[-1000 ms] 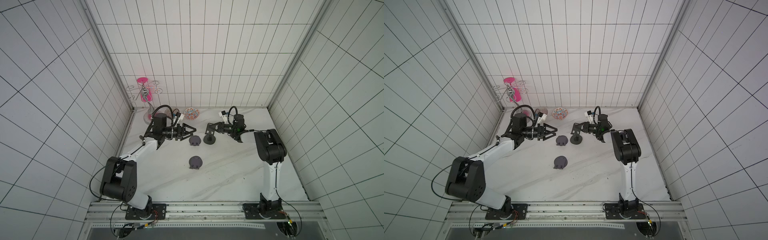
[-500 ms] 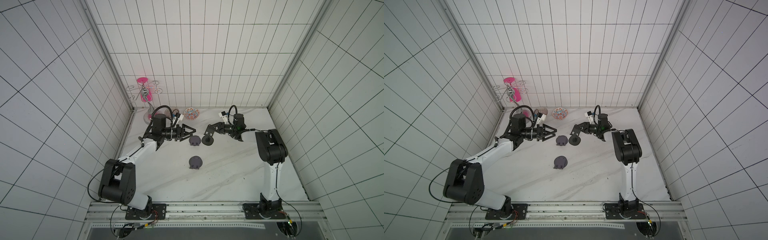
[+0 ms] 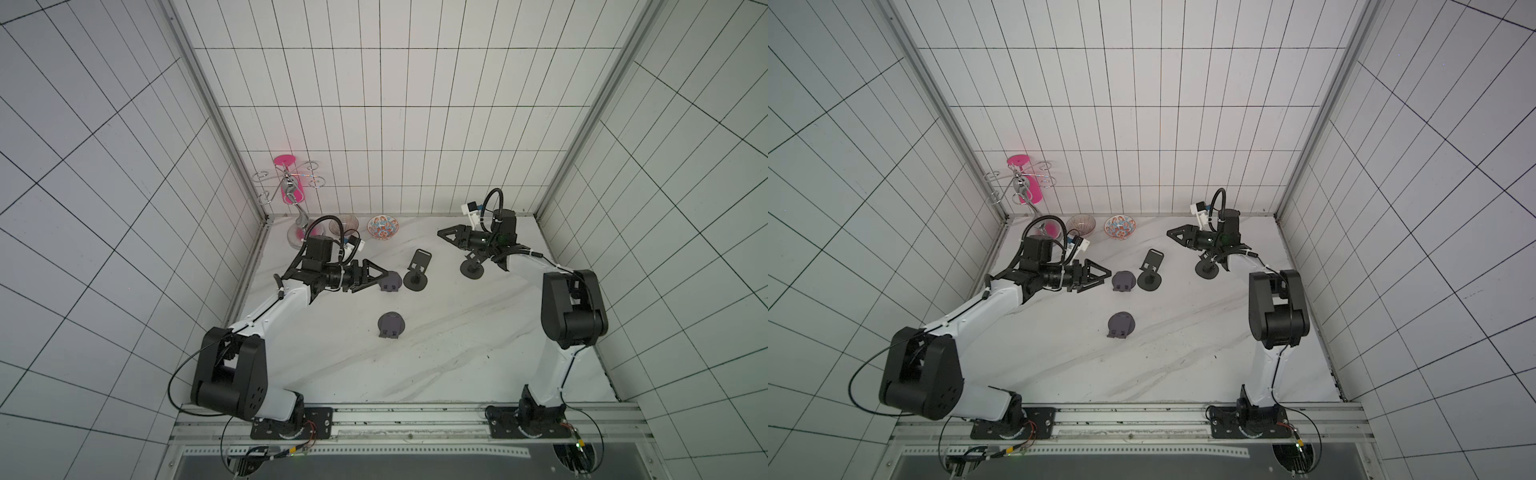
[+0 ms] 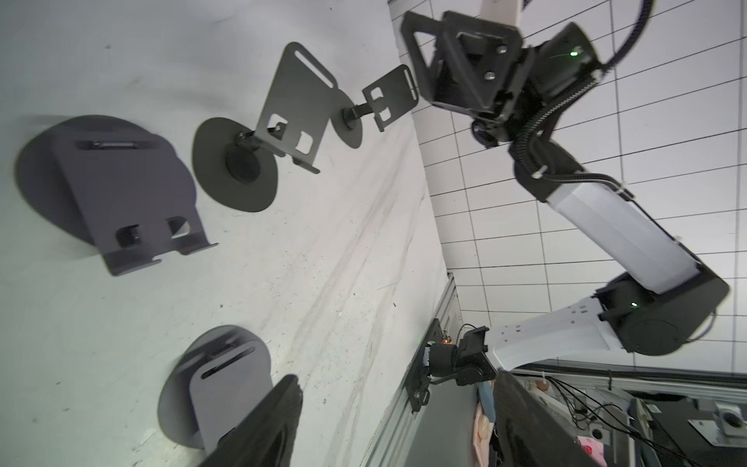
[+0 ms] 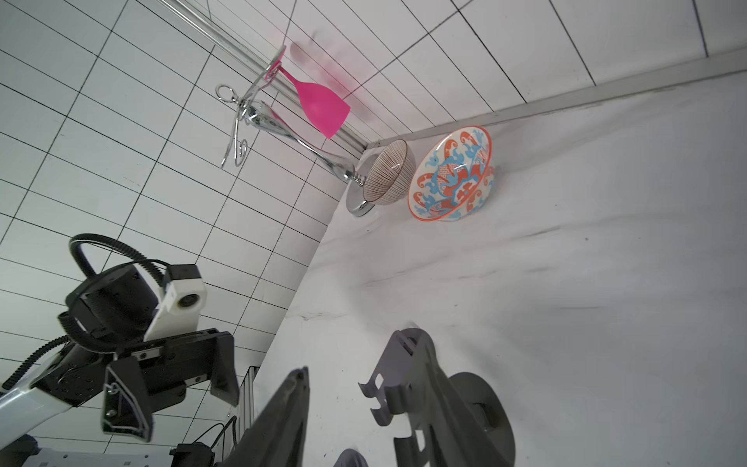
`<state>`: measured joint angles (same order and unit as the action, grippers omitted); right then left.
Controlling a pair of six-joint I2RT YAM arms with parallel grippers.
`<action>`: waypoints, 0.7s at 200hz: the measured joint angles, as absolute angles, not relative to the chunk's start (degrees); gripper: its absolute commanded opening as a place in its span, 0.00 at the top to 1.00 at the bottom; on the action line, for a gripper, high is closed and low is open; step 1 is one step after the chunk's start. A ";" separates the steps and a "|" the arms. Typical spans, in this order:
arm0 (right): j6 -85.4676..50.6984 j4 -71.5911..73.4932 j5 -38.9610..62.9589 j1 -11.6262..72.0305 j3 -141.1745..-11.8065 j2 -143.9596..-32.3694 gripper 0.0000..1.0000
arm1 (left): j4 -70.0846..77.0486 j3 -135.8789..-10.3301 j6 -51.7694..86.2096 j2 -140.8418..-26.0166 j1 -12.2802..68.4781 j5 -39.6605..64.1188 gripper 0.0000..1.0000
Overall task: Open the phone stand
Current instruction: Place the phone stand at the center of the board, then pick up the phone stand at the center of the board.
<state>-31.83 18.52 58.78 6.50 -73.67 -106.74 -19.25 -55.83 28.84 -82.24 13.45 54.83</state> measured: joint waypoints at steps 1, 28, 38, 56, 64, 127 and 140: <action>-31.59 18.13 58.65 6.63 -73.67 -106.15 0.50 | -19.59 -55.75 28.53 -82.04 13.47 54.48 0.23; -27.57 9.89 55.05 10.24 -72.86 -95.90 0.41 | -24.08 -51.40 24.80 -77.73 14.24 48.21 0.30; -25.96 7.92 53.43 12.45 -70.89 -91.39 0.36 | -24.69 -48.93 23.88 -76.27 14.83 46.19 0.38; -24.29 5.41 51.33 16.99 -63.72 -82.43 0.34 | -23.94 -43.29 24.45 -73.58 15.81 43.48 0.45; -23.99 4.82 50.13 19.20 -59.88 -79.13 0.34 | -23.40 -40.71 24.95 -72.40 16.34 42.48 0.49; -32.14 6.22 42.50 27.09 -37.04 -74.96 0.34 | -14.15 -30.89 33.12 -66.41 18.59 34.20 0.54; -33.34 9.13 42.24 28.45 -36.80 -77.78 0.34 | -10.33 -29.26 34.61 -67.44 18.72 33.85 0.54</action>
<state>-33.34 9.13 42.24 28.45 -36.80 -77.78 -10.33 -29.26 34.61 -67.44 18.72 33.85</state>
